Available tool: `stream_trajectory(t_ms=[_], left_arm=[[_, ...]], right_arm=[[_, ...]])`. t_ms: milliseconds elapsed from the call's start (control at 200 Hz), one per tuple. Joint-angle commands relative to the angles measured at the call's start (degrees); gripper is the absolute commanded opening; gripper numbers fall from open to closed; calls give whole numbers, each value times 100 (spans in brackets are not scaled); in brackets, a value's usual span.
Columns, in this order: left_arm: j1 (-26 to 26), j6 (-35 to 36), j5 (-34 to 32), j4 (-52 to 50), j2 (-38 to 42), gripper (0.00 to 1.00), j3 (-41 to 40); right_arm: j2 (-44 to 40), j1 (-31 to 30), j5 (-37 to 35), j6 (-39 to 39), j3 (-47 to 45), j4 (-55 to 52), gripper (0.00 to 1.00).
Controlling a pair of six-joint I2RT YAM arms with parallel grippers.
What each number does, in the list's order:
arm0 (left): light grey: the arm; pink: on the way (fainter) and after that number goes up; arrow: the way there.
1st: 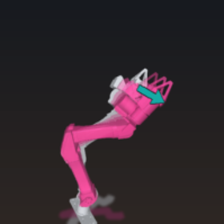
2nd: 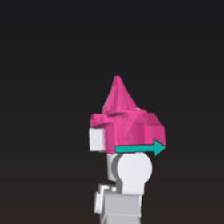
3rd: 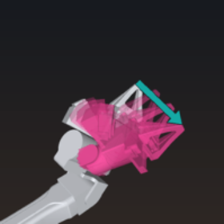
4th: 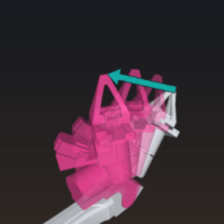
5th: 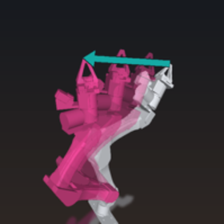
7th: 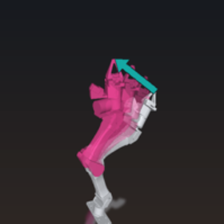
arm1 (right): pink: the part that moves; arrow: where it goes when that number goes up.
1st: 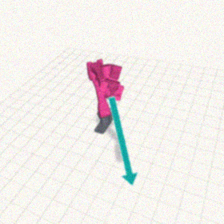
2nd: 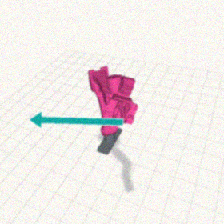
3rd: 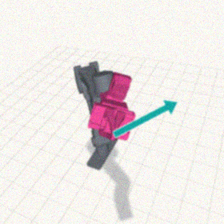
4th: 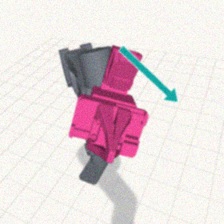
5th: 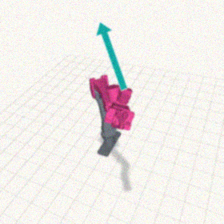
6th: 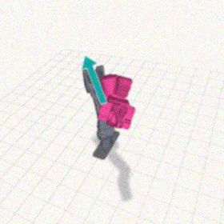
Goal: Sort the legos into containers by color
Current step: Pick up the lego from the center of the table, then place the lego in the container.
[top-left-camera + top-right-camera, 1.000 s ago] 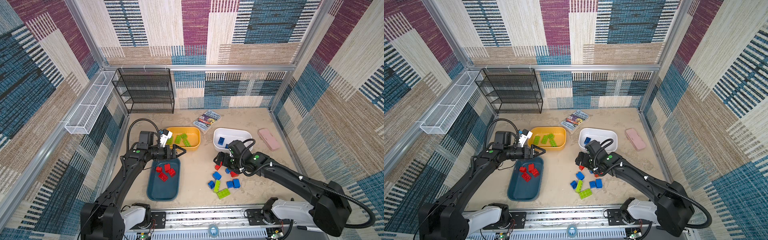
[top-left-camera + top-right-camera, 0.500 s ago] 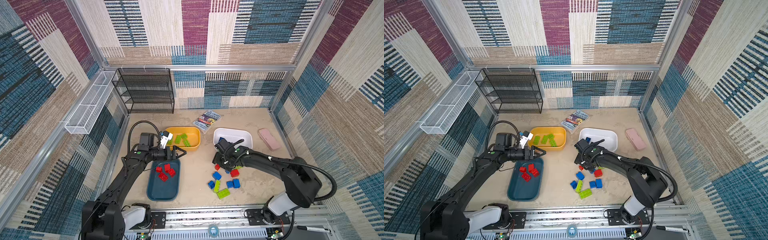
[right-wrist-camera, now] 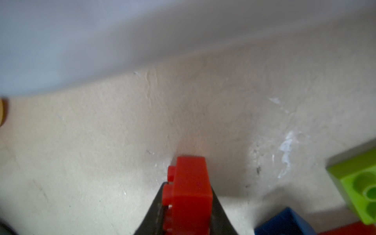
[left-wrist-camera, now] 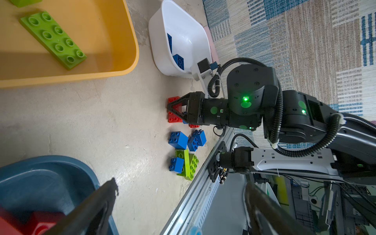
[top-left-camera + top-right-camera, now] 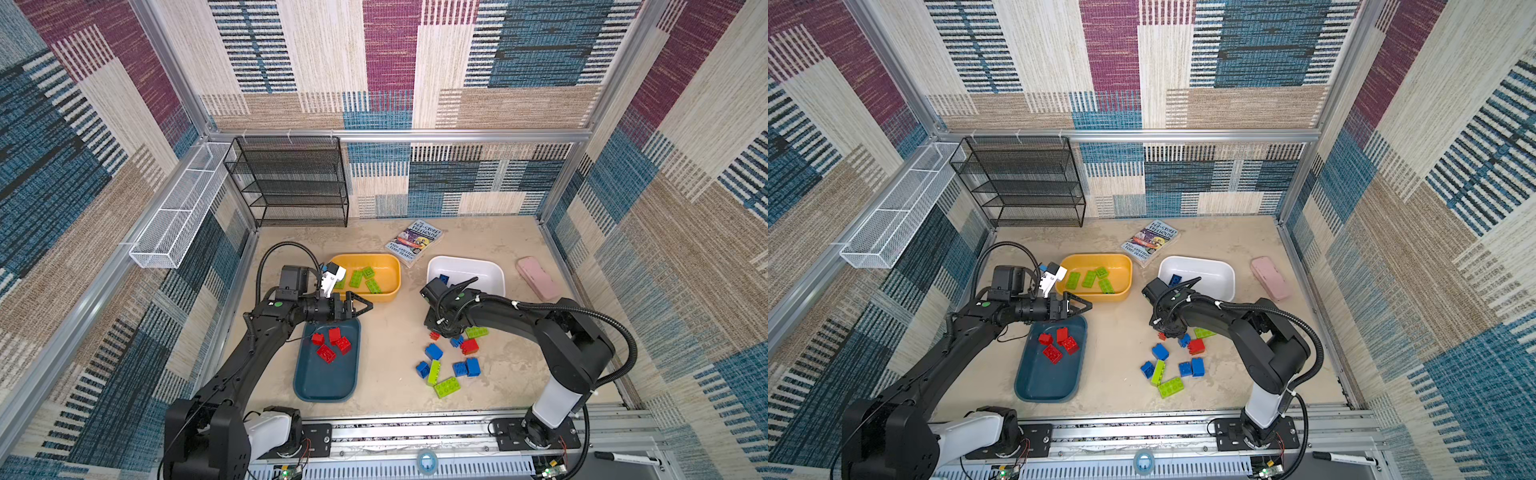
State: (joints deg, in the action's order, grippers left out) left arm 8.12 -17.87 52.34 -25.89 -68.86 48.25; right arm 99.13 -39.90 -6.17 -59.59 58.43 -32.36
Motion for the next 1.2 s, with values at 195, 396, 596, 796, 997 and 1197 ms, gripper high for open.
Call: stream_trajectory(t_ms=[195, 396, 596, 796, 997, 1197], left_arm=[[-185, -114, -361, -56, 13, 99, -69], [-469, -309, -539, -170, 11, 99, 35], [-664, -385, -1126, -432, -13, 98, 166], [-766, -410, -1291, -526, -161, 97, 336], [-801, -478, -1441, -630, -326, 95, 502], [-811, -432, -1572, -670, -316, 95, 466]], right_arm=[[-657, -352, 127, 1282, 381, 102, 12], [-1059, -1386, 894, 2204, 477, 1034, 15], [-1005, -2216, 1779, 2268, 355, 2455, 16], [-82, -2543, 2492, 2145, 862, 3320, 20], [570, -2623, 2533, 2191, 1334, 3001, 32], [945, -2629, 1842, 2310, 1643, 2452, 53]])
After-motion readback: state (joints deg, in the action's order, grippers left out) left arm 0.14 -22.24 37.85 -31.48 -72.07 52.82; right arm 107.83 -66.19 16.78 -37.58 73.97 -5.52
